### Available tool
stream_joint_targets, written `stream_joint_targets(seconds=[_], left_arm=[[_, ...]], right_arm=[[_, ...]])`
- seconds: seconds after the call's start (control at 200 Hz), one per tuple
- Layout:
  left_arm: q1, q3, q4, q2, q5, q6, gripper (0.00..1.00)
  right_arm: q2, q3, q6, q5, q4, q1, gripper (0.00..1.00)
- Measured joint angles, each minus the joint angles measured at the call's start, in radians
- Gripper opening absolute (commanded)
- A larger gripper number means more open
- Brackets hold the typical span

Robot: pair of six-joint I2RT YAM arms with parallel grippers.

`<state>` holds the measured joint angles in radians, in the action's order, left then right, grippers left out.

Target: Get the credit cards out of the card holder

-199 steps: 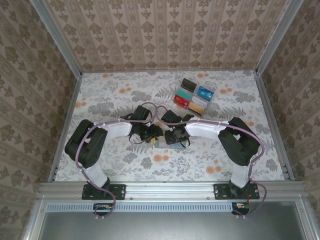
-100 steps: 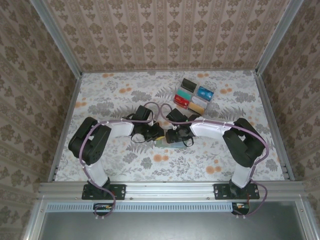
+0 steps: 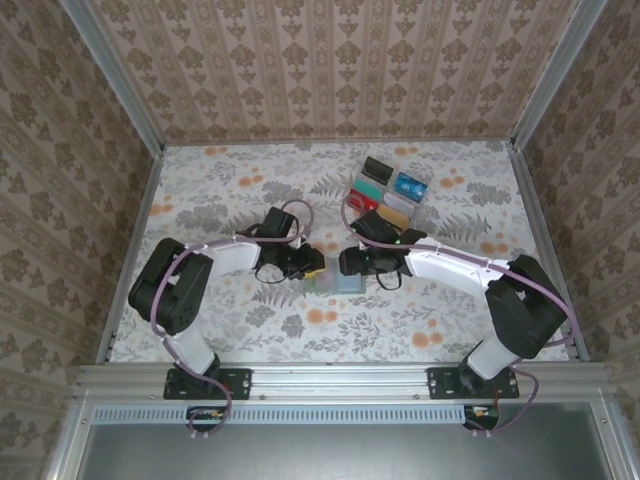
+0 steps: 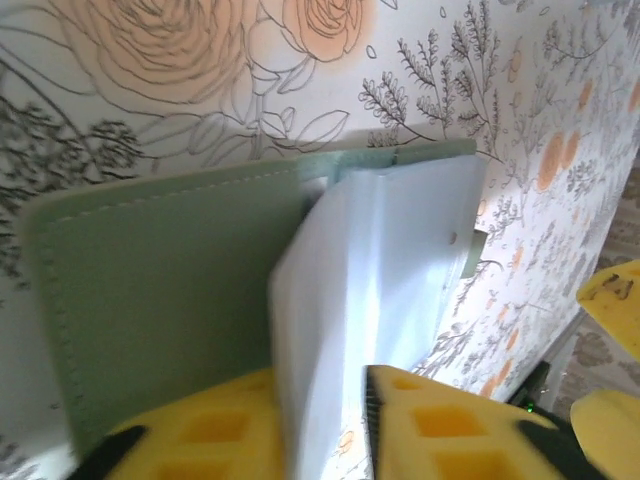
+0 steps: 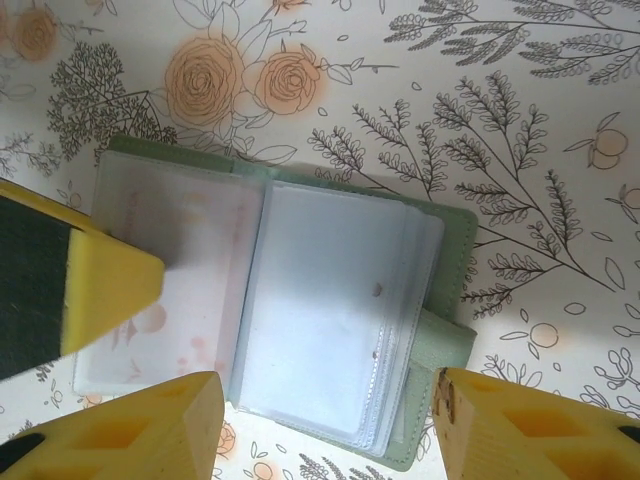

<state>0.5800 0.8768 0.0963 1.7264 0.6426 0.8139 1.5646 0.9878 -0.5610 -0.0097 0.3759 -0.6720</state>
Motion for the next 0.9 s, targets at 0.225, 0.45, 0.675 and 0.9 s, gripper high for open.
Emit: stream_joint_targets(seconds=[0.225, 0.45, 0.675, 0.9], left_arm=[[0.063, 0.024, -0.126, 0.057, 0.072, 0.067, 0.50], [0.097, 0.055, -0.230, 0.095, 0.106, 0.130, 0.55], [0.072, 0.052, -0.232, 0.095, 0.097, 0.136, 0.51], [0.041, 0.043, -0.108, 0.036, 0.014, 0.102, 0.43]], right_arm=[[-0.058, -0.046, -0.039, 0.035, -0.010, 0.011, 0.58], [-0.142, -0.097, -0.066, 0.067, -0.013, 0.048, 0.58], [-0.135, -0.098, -0.066, 0.044, -0.025, 0.053, 0.50], [-0.006, -0.061, -0.055, -0.037, -0.037, 0.052, 0.35]])
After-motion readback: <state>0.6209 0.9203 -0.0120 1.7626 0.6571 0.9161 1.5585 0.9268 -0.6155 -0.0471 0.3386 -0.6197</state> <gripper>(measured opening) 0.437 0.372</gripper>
